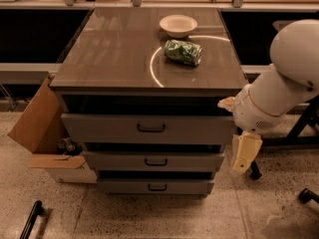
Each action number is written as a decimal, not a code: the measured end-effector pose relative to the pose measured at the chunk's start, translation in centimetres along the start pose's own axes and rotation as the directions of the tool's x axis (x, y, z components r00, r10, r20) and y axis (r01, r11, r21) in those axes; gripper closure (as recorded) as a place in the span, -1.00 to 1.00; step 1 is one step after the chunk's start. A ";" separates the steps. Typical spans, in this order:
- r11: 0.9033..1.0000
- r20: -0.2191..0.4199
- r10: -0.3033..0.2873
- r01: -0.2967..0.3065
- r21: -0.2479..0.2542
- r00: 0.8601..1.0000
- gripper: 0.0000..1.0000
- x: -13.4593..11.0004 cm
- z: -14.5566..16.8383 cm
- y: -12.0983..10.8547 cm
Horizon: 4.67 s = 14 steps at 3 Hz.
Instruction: Open top drawer
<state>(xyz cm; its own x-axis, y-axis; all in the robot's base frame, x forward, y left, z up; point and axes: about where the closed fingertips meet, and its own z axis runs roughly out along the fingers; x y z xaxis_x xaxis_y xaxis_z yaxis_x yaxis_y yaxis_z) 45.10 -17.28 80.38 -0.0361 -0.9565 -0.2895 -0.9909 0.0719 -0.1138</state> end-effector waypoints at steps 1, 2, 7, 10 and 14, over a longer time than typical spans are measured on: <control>0.999 -0.033 -0.006 0.007 0.038 0.999 -1.00 0.7 4.6 -2.9; 0.999 -0.041 -0.005 0.007 0.046 0.999 -1.00 0.9 7.1 -4.5; 0.999 -0.095 0.013 -0.010 0.034 0.995 -1.00 0.4 16.7 -10.2; 0.999 -0.105 -0.002 0.006 0.034 0.994 0.03 0.4 16.0 -7.0; 0.997 -0.036 0.073 -0.073 -0.010 0.997 1.00 1.6 13.7 3.8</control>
Offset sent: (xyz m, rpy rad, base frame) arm 0.0771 0.0114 -0.0925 -0.0504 -0.0516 -0.0195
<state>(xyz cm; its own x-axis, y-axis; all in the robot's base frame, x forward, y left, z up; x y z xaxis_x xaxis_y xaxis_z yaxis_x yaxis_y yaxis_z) 43.03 -14.62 66.46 -0.1129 -0.9582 -0.2629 -0.9869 0.1389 -0.0824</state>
